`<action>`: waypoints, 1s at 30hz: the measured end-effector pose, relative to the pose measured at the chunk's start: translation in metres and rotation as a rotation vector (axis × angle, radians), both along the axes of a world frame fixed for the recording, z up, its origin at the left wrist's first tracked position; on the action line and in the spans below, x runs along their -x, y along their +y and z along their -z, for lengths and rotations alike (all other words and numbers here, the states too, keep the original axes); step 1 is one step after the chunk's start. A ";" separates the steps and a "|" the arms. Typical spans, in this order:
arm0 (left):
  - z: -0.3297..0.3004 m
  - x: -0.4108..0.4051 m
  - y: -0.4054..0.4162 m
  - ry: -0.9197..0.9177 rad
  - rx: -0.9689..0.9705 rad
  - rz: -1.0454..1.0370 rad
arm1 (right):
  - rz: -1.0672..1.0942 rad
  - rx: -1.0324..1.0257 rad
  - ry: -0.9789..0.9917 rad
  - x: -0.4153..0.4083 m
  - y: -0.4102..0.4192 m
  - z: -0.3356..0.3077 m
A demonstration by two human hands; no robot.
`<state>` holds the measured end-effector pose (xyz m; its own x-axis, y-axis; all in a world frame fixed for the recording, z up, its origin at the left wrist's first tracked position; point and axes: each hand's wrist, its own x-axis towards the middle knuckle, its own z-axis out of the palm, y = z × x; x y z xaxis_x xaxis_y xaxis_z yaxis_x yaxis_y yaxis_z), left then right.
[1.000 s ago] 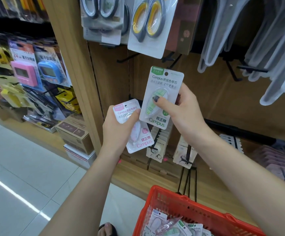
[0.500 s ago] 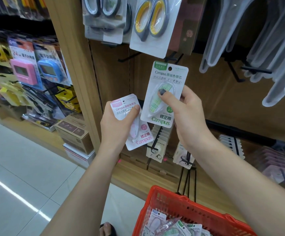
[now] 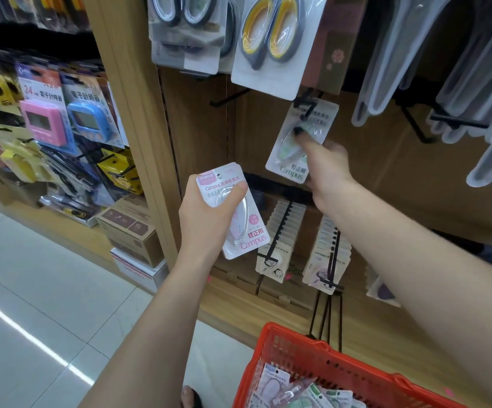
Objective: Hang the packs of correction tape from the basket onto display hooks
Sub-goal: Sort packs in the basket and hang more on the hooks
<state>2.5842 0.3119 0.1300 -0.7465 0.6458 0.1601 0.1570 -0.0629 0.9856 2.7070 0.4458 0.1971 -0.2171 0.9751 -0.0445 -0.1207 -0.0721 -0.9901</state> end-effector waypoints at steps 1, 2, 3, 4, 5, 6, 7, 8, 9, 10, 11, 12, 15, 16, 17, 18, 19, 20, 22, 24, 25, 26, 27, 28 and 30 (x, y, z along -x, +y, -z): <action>0.000 0.000 0.002 -0.006 -0.002 0.006 | 0.010 0.031 -0.011 0.003 0.011 -0.001; 0.000 0.000 0.004 -0.008 -0.004 0.013 | 0.025 0.048 -0.041 0.005 0.022 -0.002; 0.000 -0.001 0.005 -0.007 -0.003 0.016 | 0.042 0.065 -0.067 0.007 0.032 -0.003; -0.001 -0.001 0.007 -0.006 -0.001 0.019 | 0.051 0.081 -0.082 0.009 0.041 -0.005; -0.001 -0.002 0.008 -0.005 0.000 0.022 | 0.060 0.095 -0.086 0.011 0.048 -0.007; -0.002 -0.003 0.010 -0.006 0.000 0.028 | 0.059 0.119 -0.096 0.012 0.053 -0.009; -0.002 -0.003 0.011 -0.009 -0.002 0.032 | 0.051 0.142 -0.105 0.013 0.056 -0.011; -0.002 -0.004 0.012 -0.015 -0.004 0.035 | 0.041 0.159 -0.121 0.013 0.059 -0.010; -0.002 -0.004 0.013 -0.019 -0.007 0.037 | 0.027 0.171 -0.131 0.014 0.061 -0.009; -0.003 -0.004 0.014 -0.022 -0.009 0.041 | 0.013 0.185 -0.140 0.013 0.059 -0.007; -0.003 -0.004 0.015 -0.025 -0.011 0.042 | 0.007 0.202 -0.149 0.012 0.056 -0.002; -0.004 -0.003 0.015 -0.030 -0.011 0.039 | 0.000 0.227 -0.162 0.011 0.049 0.003; -0.004 0.001 0.016 -0.054 -0.014 0.013 | -0.054 0.264 -0.174 0.008 0.018 0.025; -0.004 0.002 0.015 -0.058 -0.018 -0.001 | -0.108 0.247 -0.173 0.007 0.006 0.031; -0.004 0.003 0.015 -0.060 -0.022 -0.017 | -0.188 0.223 -0.174 0.007 -0.007 0.035; -0.005 0.004 0.014 -0.061 -0.028 -0.032 | -0.287 0.187 -0.196 0.007 -0.020 0.037; -0.005 0.005 0.013 -0.055 -0.033 -0.049 | -0.383 0.134 -0.235 0.008 -0.032 0.037; -0.006 0.007 0.012 -0.049 -0.038 -0.064 | -0.458 0.054 -0.296 0.009 -0.043 0.037; -0.007 0.009 0.009 -0.047 -0.054 -0.077 | -0.509 -0.115 -0.400 0.011 -0.056 0.035; -0.008 0.011 0.005 -0.047 -0.059 -0.078 | -0.526 -0.173 -0.413 0.013 -0.061 0.033; -0.009 0.011 0.003 -0.039 -0.057 -0.079 | -0.541 -0.168 -0.390 0.014 -0.062 0.031; -0.010 0.012 0.000 -0.037 -0.057 -0.082 | -0.553 -0.154 -0.364 0.016 -0.063 0.031; -0.011 0.014 -0.002 -0.052 -0.066 -0.084 | -0.561 -0.134 -0.336 0.018 -0.064 0.031; -0.013 0.015 -0.004 -0.090 -0.082 -0.084 | -0.559 -0.111 -0.310 0.019 -0.064 0.031; -0.015 0.019 -0.008 -0.192 -0.108 -0.082 | -0.538 -0.069 -0.261 0.021 -0.064 0.032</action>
<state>2.5650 0.3039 0.1446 -0.8194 0.5684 0.0748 -0.0240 -0.1643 0.9861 2.6860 0.3814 0.1651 -0.6713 0.7339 -0.1032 0.1629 0.0103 -0.9866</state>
